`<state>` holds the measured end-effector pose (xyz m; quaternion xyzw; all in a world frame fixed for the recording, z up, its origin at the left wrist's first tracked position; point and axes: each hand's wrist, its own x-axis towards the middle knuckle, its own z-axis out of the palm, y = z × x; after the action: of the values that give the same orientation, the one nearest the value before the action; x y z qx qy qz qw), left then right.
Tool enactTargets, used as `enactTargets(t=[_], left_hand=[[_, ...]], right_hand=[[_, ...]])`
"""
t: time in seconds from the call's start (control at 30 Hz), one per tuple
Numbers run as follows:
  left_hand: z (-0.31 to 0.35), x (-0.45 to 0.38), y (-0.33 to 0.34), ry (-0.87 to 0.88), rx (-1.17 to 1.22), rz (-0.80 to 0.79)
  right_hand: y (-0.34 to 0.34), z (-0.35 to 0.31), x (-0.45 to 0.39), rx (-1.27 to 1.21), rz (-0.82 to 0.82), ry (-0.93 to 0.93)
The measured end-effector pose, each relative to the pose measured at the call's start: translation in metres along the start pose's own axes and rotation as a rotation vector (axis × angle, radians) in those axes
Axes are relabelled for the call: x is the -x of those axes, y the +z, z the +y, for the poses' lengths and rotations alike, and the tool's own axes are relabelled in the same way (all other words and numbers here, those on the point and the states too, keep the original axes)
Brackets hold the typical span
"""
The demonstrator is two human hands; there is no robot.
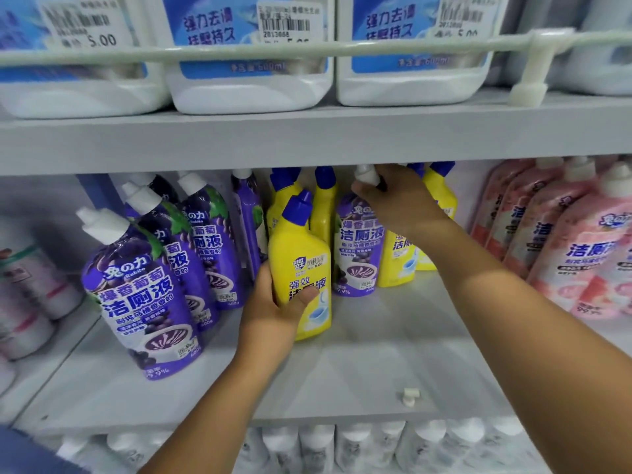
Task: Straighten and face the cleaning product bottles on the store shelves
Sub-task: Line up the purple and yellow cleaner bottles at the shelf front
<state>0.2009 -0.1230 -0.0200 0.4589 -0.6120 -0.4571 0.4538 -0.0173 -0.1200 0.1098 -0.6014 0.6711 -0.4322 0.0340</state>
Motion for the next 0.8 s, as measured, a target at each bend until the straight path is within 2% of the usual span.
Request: enactTargets(t=[0.13,0.3,0.4,0.47,0.57,0.6,0.7,0.8], left_hand=[[0.011,-0.014,0.011,0.015,-0.057,0.024],[0.014,-0.034,0.028,0.055,-0.104,-0.06],[0.027,-0.009,0.021,0.094,-0.096,0.04],[0.033,0.023,0.006,0.118,-0.002,0.08],[0.033,0.058,-0.019,0.082,0.086,-0.147],[0.027,0.062,-0.028,0.077,0.061,-0.159],[0.02,0.064,-0.064,0.069,-0.013,-0.022],[0.019,0.071,-0.094,0.084,-0.011,0.018]], right_hand=[[-0.018,-0.006,0.039,-0.131,0.108,-0.051],[-0.028,-0.019,0.072,-0.229,0.053,-0.055],[-0.02,-0.026,0.085,-0.318,0.009,-0.039],[-0.009,-0.039,0.091,-0.386,0.004,-0.041],[0.017,-0.067,0.094,-0.505,-0.008,-0.021],[0.028,-0.077,0.094,-0.532,-0.028,-0.021],[0.057,-0.102,0.093,-0.555,-0.121,-0.039],[0.076,-0.119,0.097,-0.622,-0.213,-0.056]])
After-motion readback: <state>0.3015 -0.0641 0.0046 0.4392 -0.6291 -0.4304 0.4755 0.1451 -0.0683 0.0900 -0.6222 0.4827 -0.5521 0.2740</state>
